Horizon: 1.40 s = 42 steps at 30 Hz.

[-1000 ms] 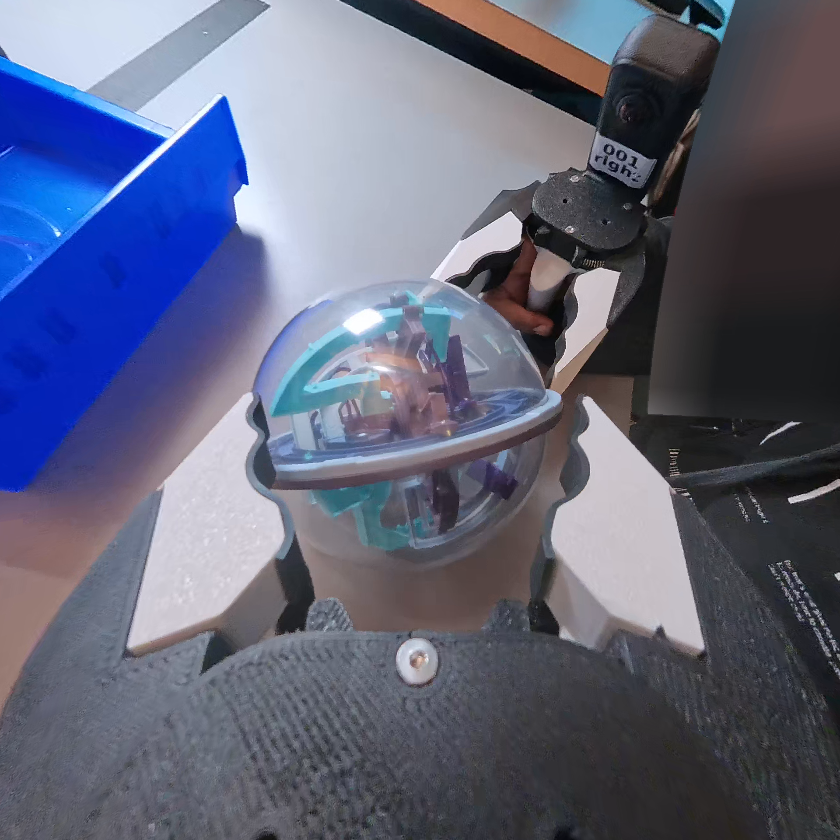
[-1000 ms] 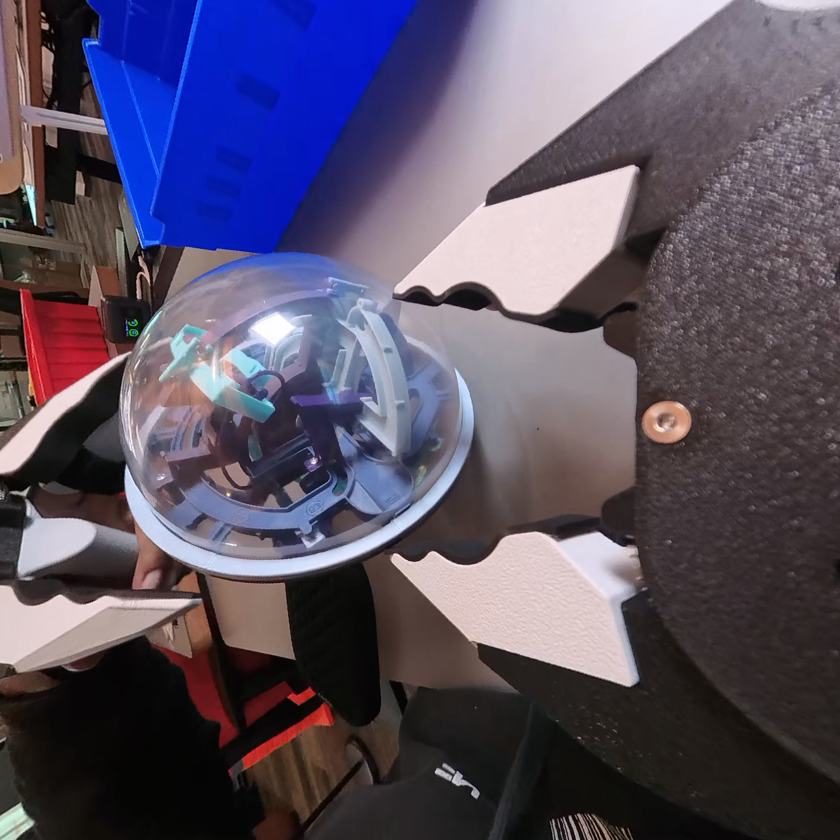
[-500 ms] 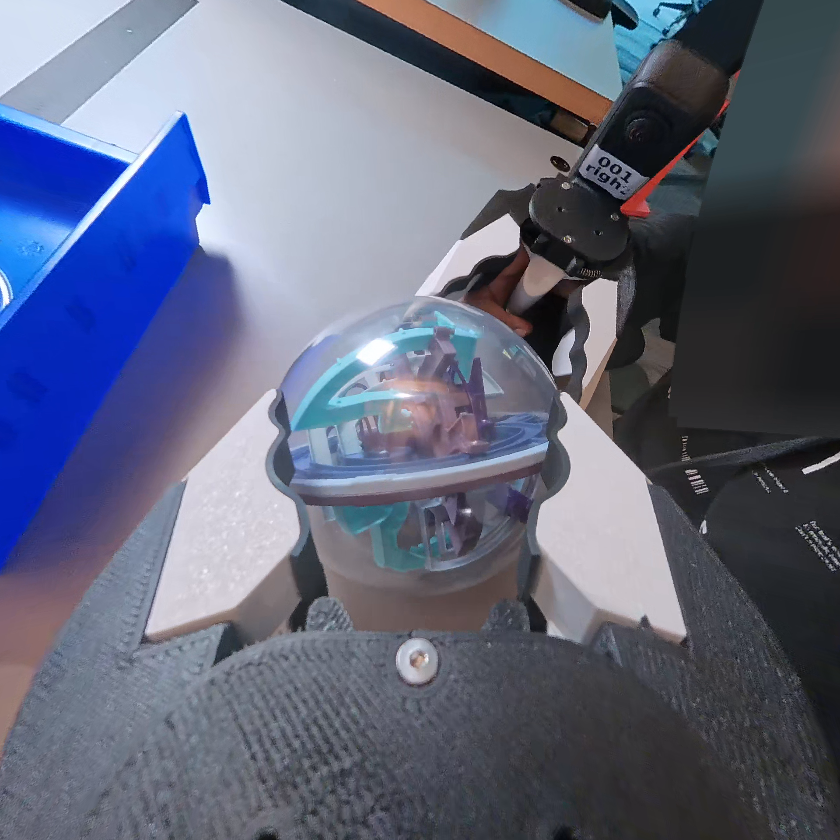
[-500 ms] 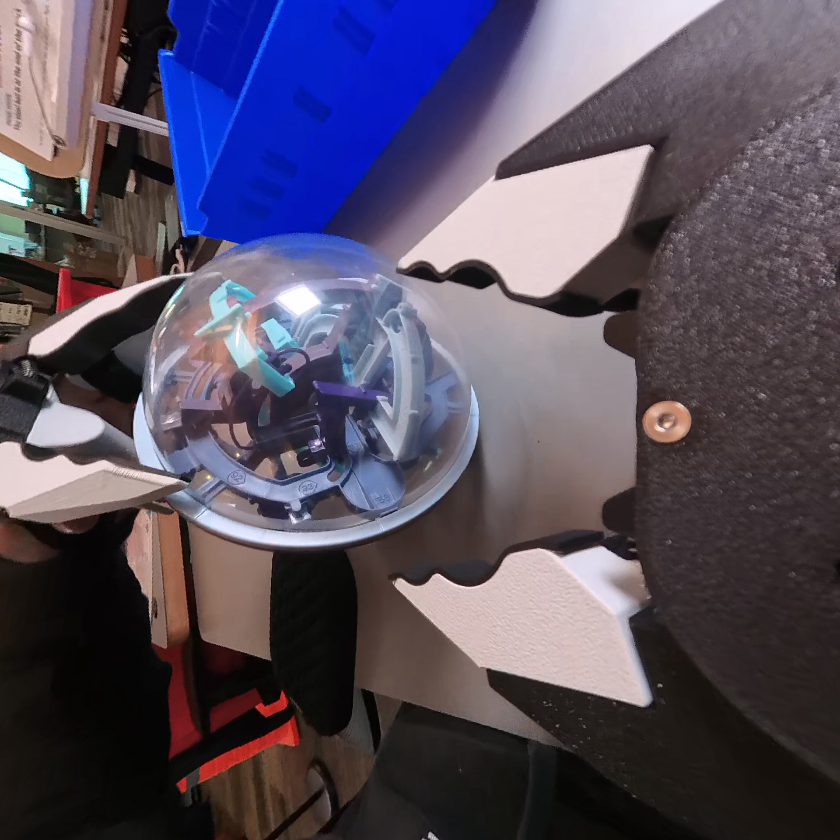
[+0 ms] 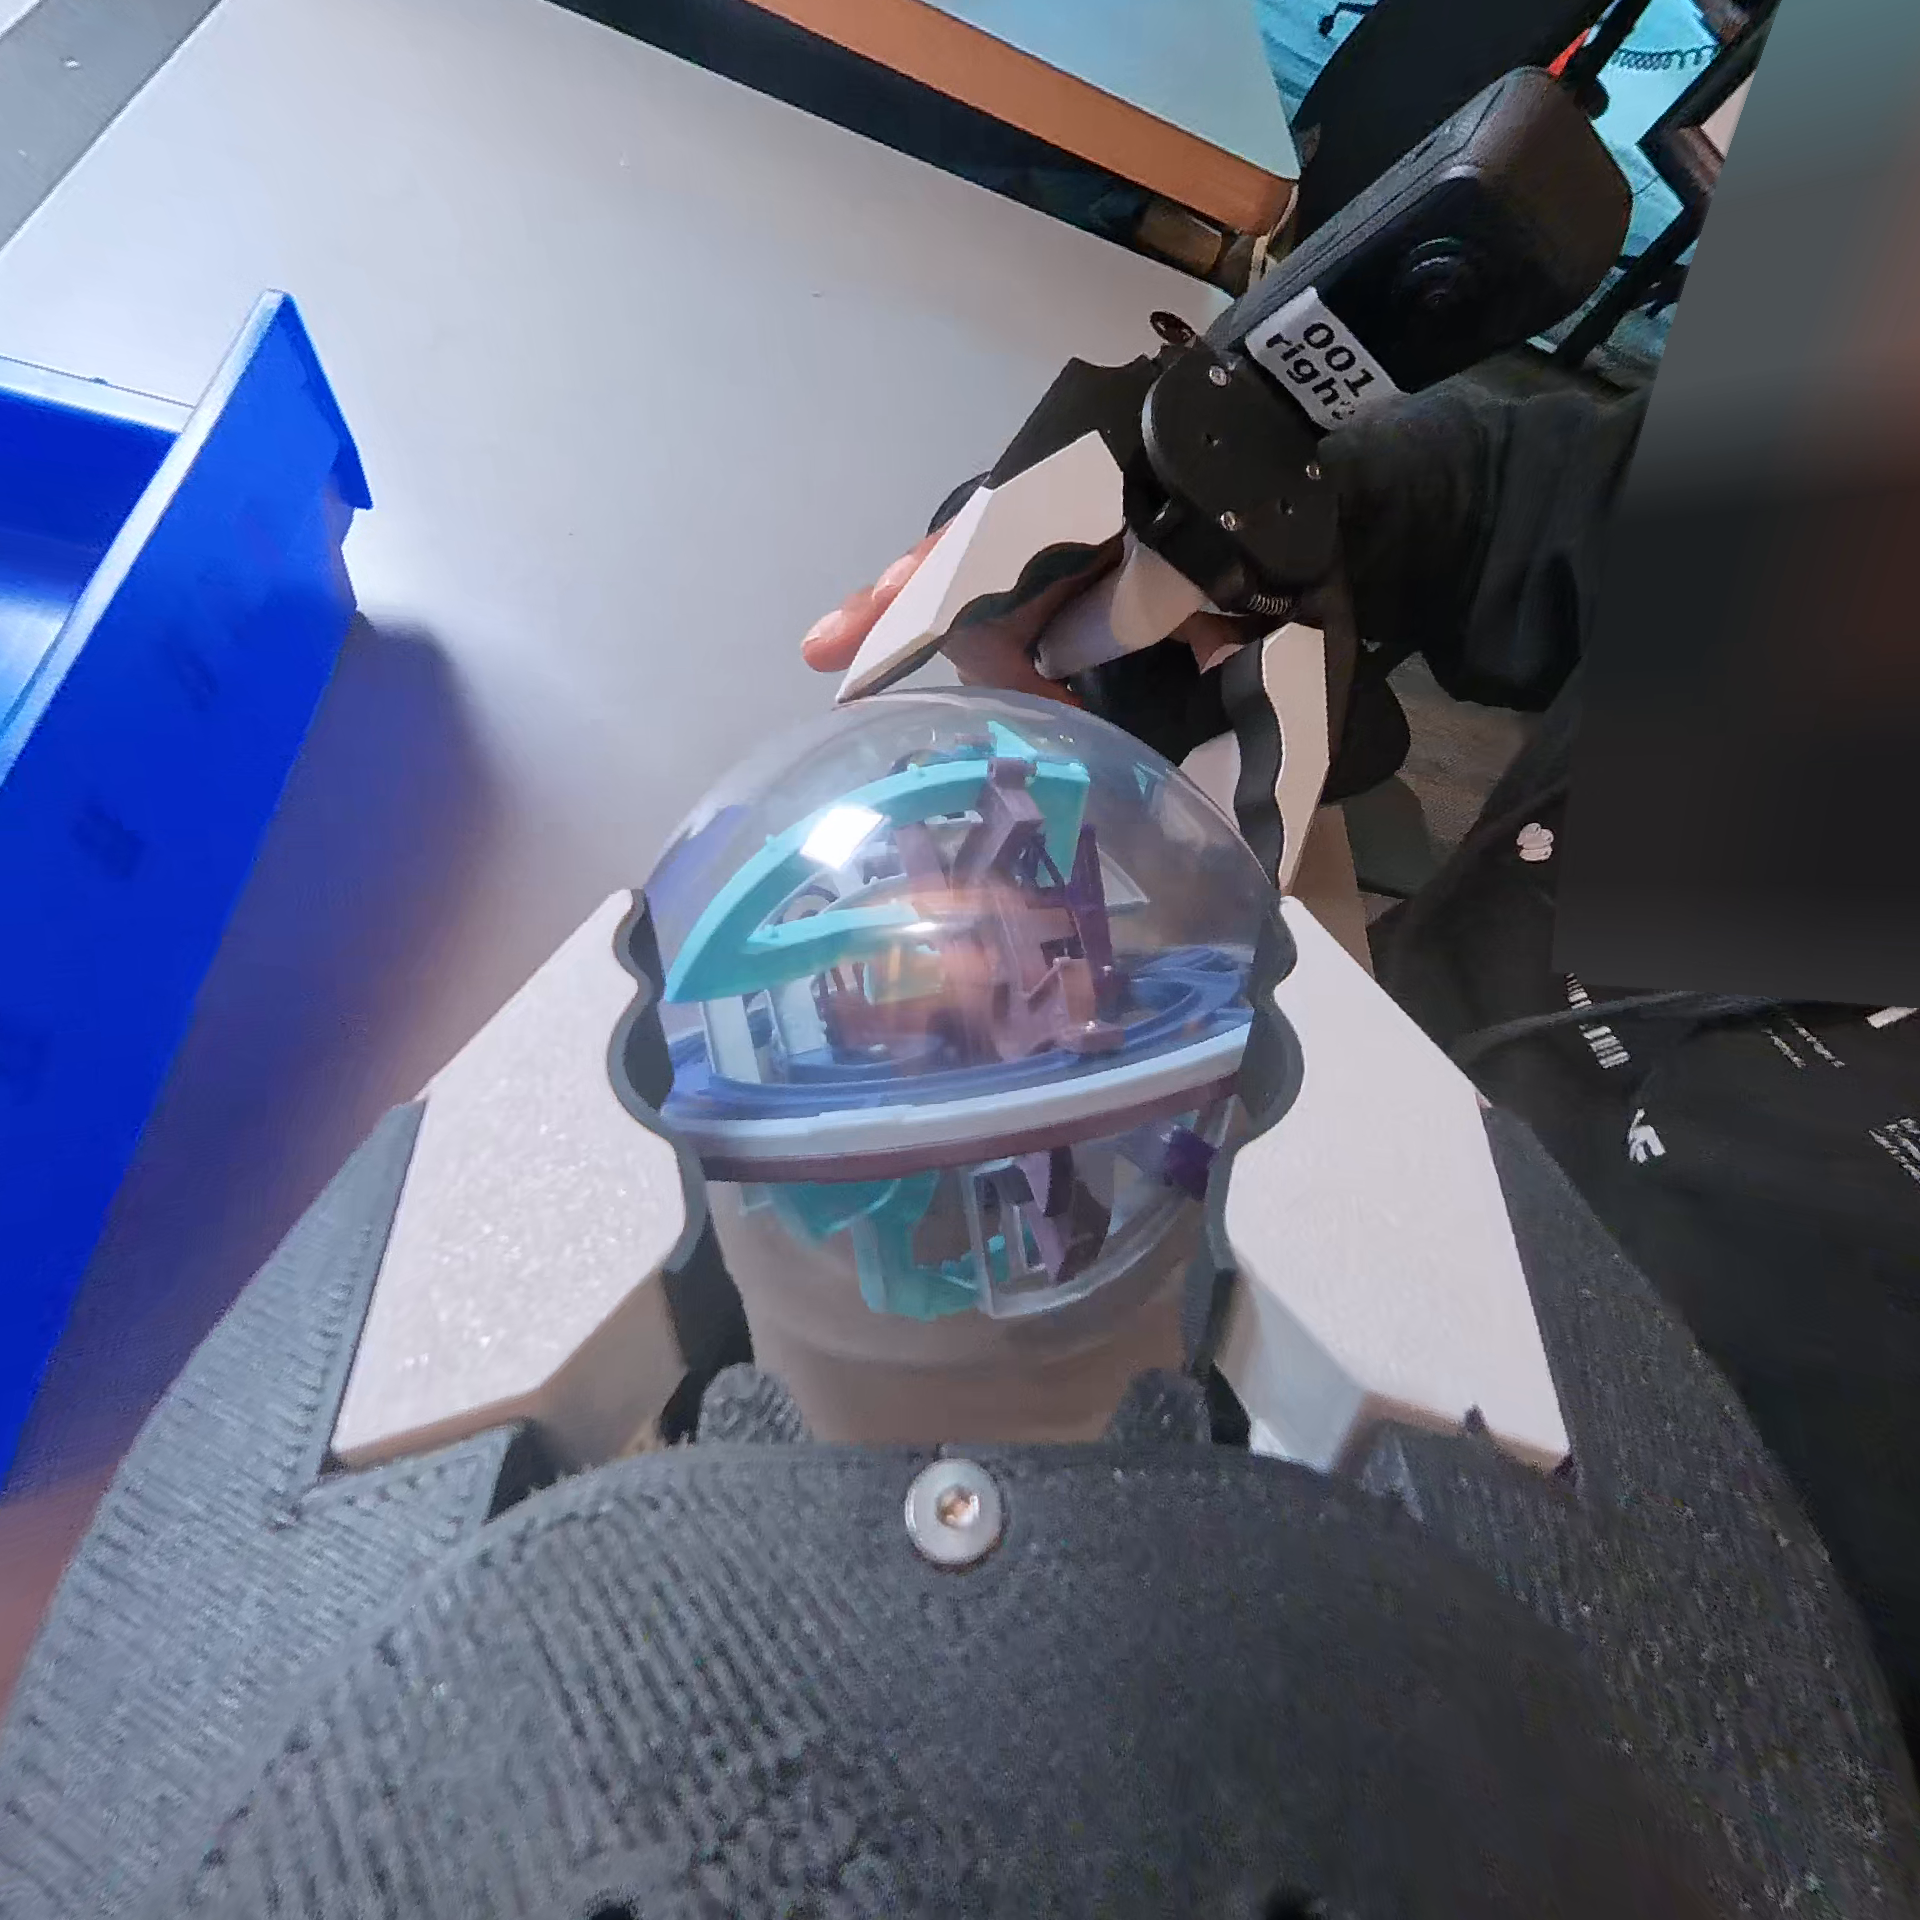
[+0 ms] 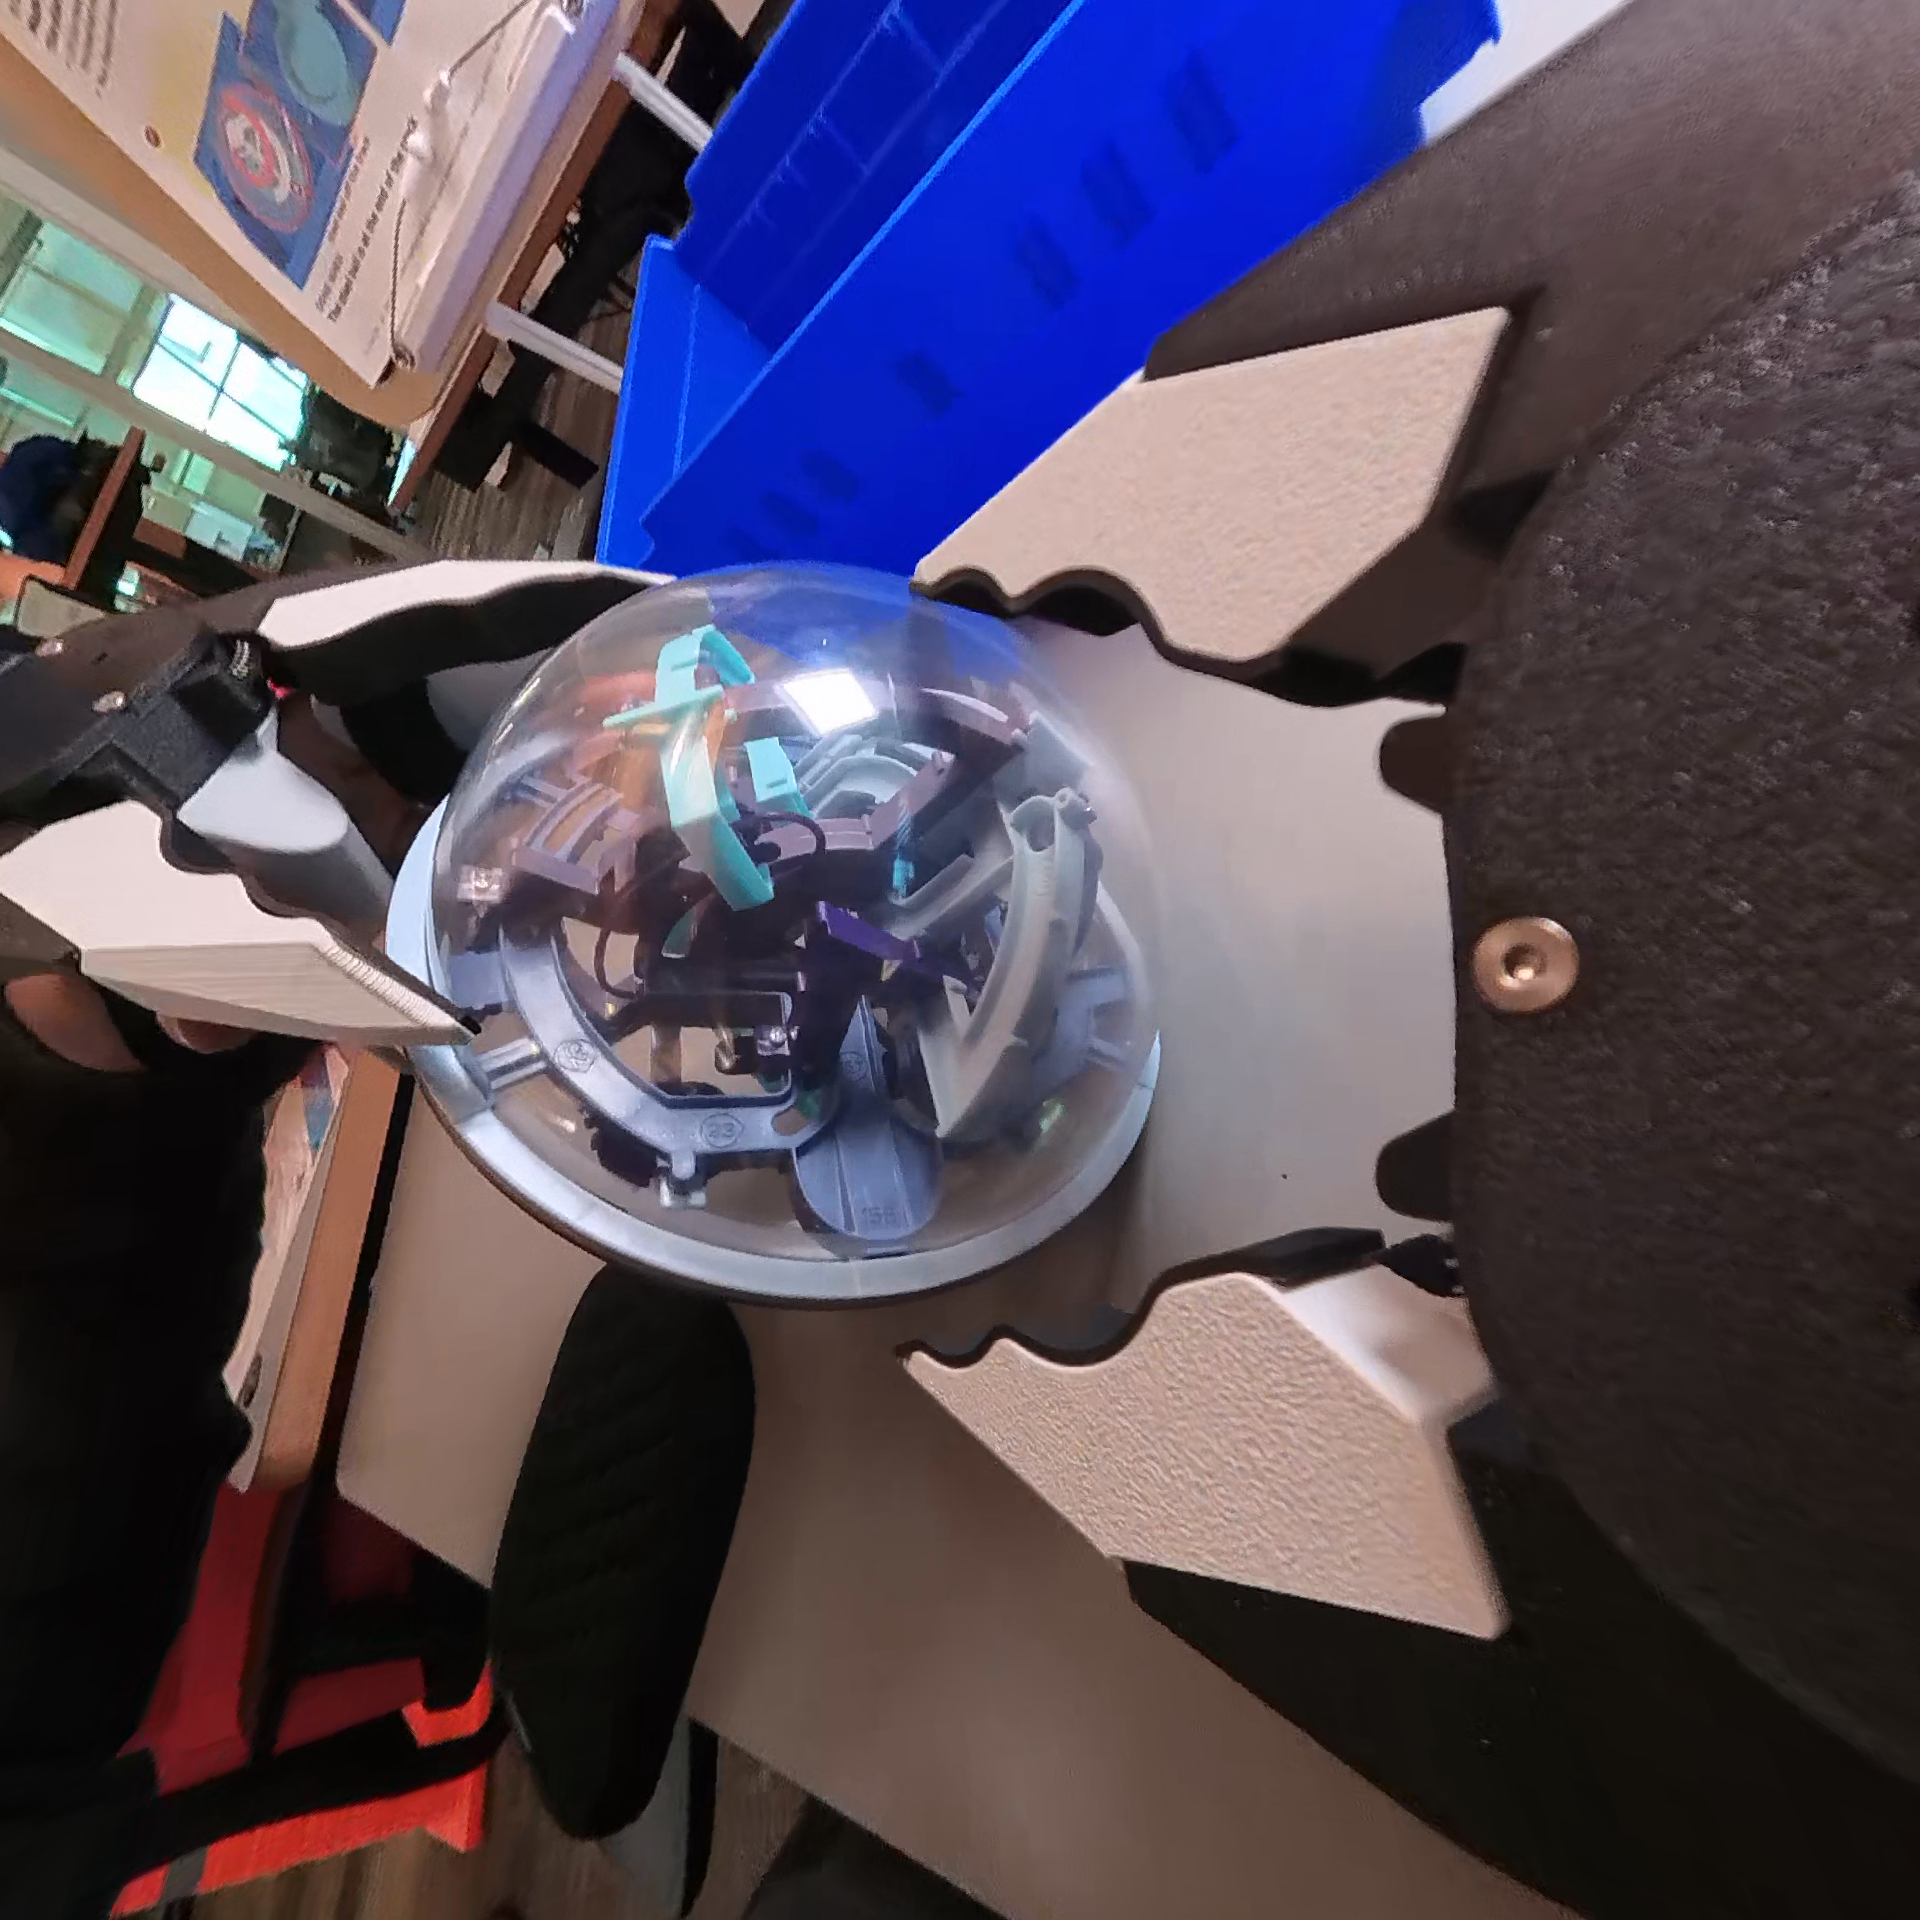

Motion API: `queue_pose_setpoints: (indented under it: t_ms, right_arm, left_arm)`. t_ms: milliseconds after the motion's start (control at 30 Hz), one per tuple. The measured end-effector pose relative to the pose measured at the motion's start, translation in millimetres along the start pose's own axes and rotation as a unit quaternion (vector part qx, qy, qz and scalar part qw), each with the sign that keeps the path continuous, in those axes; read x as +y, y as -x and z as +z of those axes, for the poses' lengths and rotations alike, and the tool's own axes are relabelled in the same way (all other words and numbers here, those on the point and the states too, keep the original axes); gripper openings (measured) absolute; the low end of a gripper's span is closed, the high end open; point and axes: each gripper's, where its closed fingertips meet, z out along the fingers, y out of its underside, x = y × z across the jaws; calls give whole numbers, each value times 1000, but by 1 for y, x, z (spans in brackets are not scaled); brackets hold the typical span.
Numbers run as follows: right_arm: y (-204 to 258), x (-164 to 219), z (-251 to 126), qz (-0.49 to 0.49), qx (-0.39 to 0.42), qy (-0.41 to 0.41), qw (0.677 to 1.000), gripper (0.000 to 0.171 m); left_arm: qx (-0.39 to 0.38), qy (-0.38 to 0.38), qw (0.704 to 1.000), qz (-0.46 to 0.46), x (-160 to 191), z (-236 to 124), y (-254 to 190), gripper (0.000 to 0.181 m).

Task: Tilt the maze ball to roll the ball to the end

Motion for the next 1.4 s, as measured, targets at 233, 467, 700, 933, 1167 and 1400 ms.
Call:
queue_pose_setpoints:
  t_ms: [233, 467, 700, 933, 1167, 1400]
  right_arm:
    - [-5, 7, 4, 23, 30, 8, 999, 128]
    - [-7, 8, 5, 70, 58, 21, 996, 125]
    - [7, 16, -12, 87, 82, 48, 992, 119]
    - [8, 19, -25, 62, 71, 49, 994, 119]
    - [4, 25, -21, 48, 63, 54, 995, 121]
    - [0, 31, -19, 71, 19, 41, 996, 122]
  left_arm:
    - [-171, -51, 984, -11, -5, -18, -4, 125]
    - [-279, -78, 957, -22, 4, -12, -25, 135]
    - [-301, -40, 953, 24, 7, -5, -8, 122]
    - [-270, -25, 962, 40, 9, 3, -7, 124]
    - [-250, -10, 963, 99, 13, 4, -16, 124]
    - [-235, 17, 959, 159, 18, 6, -25, 124]
